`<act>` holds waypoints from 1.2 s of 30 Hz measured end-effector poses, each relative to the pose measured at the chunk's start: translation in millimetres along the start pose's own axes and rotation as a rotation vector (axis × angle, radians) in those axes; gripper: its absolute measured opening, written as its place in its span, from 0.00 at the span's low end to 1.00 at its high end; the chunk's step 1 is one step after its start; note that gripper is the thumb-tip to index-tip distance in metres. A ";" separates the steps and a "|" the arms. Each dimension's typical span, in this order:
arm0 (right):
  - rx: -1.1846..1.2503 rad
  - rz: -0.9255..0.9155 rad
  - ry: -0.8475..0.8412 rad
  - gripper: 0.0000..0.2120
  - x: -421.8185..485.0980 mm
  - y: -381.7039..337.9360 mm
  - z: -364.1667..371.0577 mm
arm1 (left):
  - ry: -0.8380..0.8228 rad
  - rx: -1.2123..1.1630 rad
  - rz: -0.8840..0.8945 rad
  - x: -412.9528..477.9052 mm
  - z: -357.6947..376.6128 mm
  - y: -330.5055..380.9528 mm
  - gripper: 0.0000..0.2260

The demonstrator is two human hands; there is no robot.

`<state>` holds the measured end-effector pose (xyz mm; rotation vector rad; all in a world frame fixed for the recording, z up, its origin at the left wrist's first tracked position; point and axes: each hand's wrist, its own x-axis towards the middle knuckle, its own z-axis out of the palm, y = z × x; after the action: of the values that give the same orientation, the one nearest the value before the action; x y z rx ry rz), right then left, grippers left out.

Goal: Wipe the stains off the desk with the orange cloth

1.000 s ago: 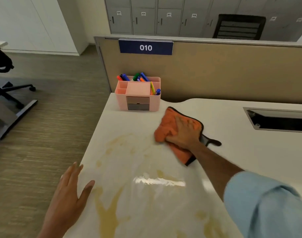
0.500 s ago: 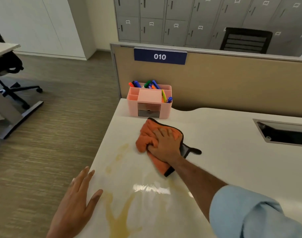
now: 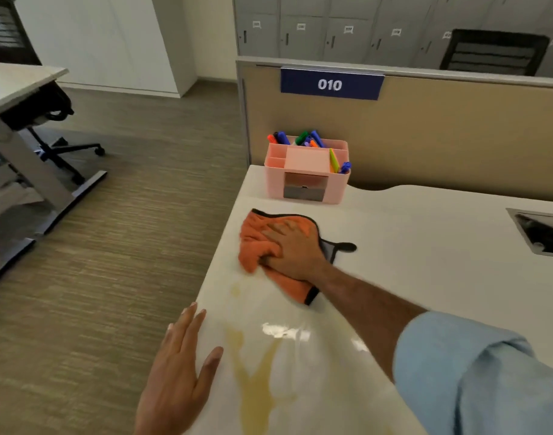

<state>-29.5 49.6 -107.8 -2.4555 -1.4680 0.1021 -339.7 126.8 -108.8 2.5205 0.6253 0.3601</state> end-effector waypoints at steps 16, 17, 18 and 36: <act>0.018 -0.141 -0.130 0.33 -37.7 -49.9 0.0 | 0.022 0.009 -0.034 -3.5 -0.6 2.7 0.31; 0.024 -0.168 -0.119 0.32 -58.1 -38.8 -3.2 | 0.019 -0.008 -0.035 -5.1 -1.1 3.5 0.32; 0.022 -0.167 -0.107 0.32 -74.9 -23.4 -8.2 | 0.018 -0.022 -0.029 -4.5 -1.1 3.8 0.32; 0.012 0.063 -0.123 0.31 -98.0 -62.9 1.2 | -0.039 0.057 -0.029 -7.5 1.3 0.8 0.36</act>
<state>-130.6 -7.6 -99.8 -2.5270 -1.4335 0.2782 -345.3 121.9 -110.4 2.5636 0.6645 0.2862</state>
